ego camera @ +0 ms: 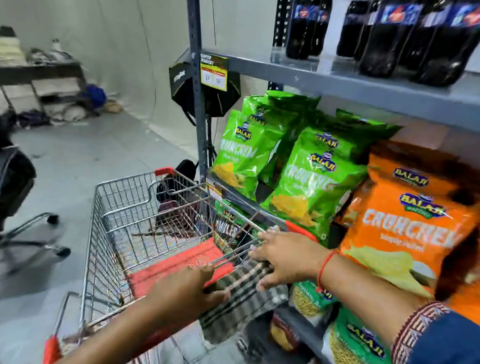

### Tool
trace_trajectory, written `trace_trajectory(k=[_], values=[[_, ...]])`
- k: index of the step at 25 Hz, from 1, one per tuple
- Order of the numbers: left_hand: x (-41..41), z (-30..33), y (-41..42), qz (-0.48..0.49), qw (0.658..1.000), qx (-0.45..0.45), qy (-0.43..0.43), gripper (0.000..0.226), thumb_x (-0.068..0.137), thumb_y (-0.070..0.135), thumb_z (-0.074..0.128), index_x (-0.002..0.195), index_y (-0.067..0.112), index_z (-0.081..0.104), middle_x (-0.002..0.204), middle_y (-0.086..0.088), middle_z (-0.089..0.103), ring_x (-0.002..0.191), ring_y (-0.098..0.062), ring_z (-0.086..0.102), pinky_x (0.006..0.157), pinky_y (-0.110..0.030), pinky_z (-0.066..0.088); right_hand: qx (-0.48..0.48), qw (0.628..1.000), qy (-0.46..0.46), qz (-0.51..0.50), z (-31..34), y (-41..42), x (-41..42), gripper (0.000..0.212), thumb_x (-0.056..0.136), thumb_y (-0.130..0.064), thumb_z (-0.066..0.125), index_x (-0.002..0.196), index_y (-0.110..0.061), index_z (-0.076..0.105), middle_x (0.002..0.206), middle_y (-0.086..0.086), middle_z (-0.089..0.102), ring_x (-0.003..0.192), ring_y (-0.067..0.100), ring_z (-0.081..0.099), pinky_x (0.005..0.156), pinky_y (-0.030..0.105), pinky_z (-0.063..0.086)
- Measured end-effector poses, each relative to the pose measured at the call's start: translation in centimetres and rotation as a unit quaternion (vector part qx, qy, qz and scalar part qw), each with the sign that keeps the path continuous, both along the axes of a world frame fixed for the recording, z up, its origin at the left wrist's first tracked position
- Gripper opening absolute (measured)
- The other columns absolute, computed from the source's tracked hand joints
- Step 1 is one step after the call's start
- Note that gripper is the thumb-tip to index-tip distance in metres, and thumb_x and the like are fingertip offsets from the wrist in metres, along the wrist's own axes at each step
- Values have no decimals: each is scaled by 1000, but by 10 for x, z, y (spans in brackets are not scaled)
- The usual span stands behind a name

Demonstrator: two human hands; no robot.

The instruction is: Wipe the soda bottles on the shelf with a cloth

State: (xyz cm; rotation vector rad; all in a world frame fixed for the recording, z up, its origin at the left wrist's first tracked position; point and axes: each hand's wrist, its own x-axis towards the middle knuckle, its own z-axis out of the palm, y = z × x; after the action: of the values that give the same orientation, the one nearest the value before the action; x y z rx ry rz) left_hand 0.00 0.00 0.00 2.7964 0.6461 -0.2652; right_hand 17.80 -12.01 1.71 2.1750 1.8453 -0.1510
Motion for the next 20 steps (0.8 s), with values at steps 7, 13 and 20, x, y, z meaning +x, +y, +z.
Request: trace_trajectory(k=[7, 13, 20], values=[[3, -6, -1, -9, 995, -100, 14, 24, 80, 44, 57, 76, 21, 52, 72, 1, 54, 63, -15, 44, 55, -28, 30, -8, 1000, -9, -17, -5, 6, 2, 48, 76, -40, 64, 122, -28, 57, 132, 13, 53, 116, 33, 50, 94, 42, 45], [9, 2, 7, -62, 996, -64, -12, 17, 85, 22, 50, 69, 16, 51, 64, -1, 49, 64, -18, 44, 49, -27, 27, 21, 1000, -3, -21, 6, 8, 3, 27, 76, -26, 60, 101, -22, 68, 112, 8, 68, 89, 29, 59, 70, 34, 53], [47, 62, 20, -128, 978, -156, -50, 20, 78, 23, 62, 92, 9, 62, 85, -8, 69, 78, -23, 64, 72, -31, 52, 73, 993, 44, -78, 83, 2, 2, 16, 78, -25, 65, 92, -16, 67, 62, -1, 51, 61, 17, 45, 49, 25, 34]])
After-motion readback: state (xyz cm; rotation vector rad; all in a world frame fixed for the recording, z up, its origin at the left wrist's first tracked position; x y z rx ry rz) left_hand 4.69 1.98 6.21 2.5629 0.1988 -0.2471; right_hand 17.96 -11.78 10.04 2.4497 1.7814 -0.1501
